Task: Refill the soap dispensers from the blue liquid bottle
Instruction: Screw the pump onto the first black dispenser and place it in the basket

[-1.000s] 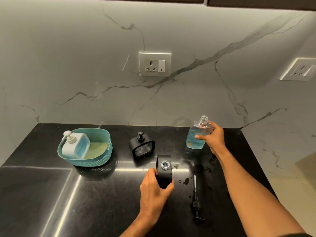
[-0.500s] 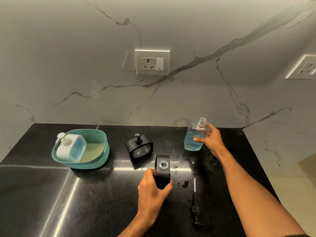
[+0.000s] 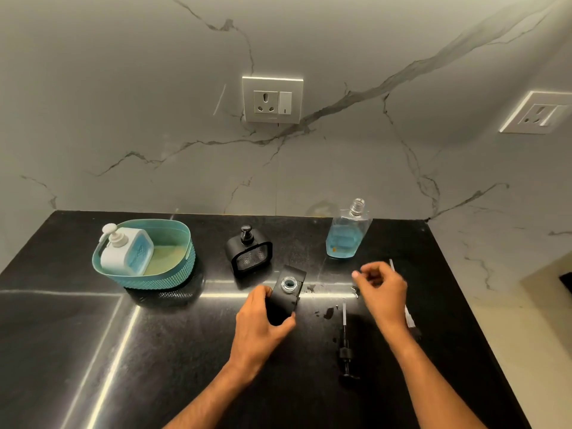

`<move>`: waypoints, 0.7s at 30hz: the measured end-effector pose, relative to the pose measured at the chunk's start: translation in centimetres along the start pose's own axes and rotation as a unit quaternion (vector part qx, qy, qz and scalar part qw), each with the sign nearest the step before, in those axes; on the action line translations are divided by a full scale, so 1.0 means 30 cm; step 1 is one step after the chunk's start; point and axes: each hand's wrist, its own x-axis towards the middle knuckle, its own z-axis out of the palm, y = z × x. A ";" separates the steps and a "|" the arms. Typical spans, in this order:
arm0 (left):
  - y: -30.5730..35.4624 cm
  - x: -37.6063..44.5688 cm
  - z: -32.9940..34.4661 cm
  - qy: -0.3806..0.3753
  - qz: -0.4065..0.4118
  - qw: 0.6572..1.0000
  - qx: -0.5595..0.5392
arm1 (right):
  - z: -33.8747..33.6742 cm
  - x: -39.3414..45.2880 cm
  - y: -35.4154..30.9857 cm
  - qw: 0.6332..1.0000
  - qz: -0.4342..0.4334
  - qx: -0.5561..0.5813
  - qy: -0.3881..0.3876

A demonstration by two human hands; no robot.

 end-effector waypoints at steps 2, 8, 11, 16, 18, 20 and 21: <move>-0.008 -0.005 -0.019 -0.007 0.019 1.000 -0.002 | -0.003 -0.114 0.005 0.996 0.021 -0.077 -0.035; -0.054 -0.018 -0.070 -0.048 0.060 0.996 -0.038 | 0.005 -0.342 -0.007 0.926 0.053 -0.343 -0.149; -0.079 -0.029 -0.091 -0.084 0.076 0.992 -0.058 | 0.021 -0.393 -0.017 0.906 0.062 -0.378 -0.181; -0.096 -0.043 -0.109 -0.138 0.070 0.981 -0.113 | 0.032 -0.424 -0.024 0.916 0.083 -0.346 -0.184; -0.099 -0.045 -0.114 -0.149 0.059 0.977 -0.137 | 0.025 -0.424 -0.031 0.928 0.083 -0.319 -0.172; -0.105 -0.045 -0.119 -0.162 0.047 0.974 -0.154 | 0.008 -0.420 -0.044 0.942 0.079 -0.290 -0.152; -0.108 -0.044 -0.122 -0.168 0.043 0.972 -0.159 | -0.002 -0.417 -0.053 0.950 0.075 -0.274 -0.134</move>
